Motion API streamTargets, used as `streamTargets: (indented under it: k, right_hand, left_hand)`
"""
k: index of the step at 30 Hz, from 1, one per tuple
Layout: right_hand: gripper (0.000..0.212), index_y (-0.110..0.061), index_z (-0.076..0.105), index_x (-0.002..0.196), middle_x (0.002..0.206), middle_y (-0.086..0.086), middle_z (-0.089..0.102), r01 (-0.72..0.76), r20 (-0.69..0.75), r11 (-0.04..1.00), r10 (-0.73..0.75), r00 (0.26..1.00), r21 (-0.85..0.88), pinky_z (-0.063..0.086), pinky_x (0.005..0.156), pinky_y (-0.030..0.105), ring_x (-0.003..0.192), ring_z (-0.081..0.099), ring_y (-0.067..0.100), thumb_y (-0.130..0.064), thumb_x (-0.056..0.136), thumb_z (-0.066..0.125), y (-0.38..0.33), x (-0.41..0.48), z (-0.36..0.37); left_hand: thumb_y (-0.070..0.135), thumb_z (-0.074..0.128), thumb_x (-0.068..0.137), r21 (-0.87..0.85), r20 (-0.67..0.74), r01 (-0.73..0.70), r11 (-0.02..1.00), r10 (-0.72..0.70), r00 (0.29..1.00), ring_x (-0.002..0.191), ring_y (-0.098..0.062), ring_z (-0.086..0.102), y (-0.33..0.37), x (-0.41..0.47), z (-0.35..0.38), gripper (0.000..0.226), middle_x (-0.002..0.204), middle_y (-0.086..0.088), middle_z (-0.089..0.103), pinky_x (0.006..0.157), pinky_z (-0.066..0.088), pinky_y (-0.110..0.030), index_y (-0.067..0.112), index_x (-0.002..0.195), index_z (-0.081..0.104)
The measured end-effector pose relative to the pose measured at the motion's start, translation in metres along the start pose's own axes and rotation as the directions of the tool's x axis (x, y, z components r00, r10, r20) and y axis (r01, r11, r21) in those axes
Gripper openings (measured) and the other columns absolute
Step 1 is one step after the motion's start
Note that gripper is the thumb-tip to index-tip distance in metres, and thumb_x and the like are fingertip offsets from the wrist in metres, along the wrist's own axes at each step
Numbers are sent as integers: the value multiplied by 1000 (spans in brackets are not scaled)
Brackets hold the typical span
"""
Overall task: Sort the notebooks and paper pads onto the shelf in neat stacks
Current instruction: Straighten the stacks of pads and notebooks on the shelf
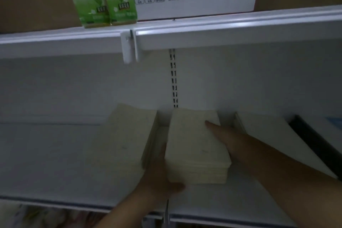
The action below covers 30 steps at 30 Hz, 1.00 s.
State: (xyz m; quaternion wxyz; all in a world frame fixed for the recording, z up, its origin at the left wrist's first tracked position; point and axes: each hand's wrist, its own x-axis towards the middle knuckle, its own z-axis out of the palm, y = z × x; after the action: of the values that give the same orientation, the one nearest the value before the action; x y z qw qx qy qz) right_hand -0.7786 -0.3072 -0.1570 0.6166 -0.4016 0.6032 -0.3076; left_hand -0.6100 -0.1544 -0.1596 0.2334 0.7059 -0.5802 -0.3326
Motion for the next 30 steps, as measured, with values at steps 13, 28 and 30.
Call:
streamTargets:
  k: [13, 28, 30]
  right_hand:
    - [65, -47, 39, 115, 76, -38, 57, 506, 302, 700, -405, 863, -505, 39, 55, 1, 69, 56, -15, -44, 66, 81, 63, -84, -35]
    - [82, -46, 31, 135, 117, -15, 61, 483, 269, 495, -443, 855, -722, 38, 61, 6, 109, 59, 8, -37, 67, 77, 70, -56, -25]
    - [89, -45, 36, 133, 120, -18, 61, 477, 317, 648, -357, 879, -594, 50, 80, 19, 112, 59, 7, -34, 58, 82, 65, -52, -27]
  left_hand:
    - [13, 70, 81, 2, -159, 51, 999, -50, 986, 98, -8, 54, -16, -1, 11, 59, 110, 10, 54, 81, 40, -15, 25, 135, 47]
    - [16, 70, 63, 13, -190, 62, 998, -59, 980, 85, -7, 66, -13, 13, -8, 69, 93, 15, 69, 79, 56, -31, 45, 121, 46]
    - [14, 59, 64, 56, -154, 54, 997, -45, 987, 90, -10, 66, -4, 17, -10, 69, 97, 11, 69, 82, 55, -31, 41, 127, 47]
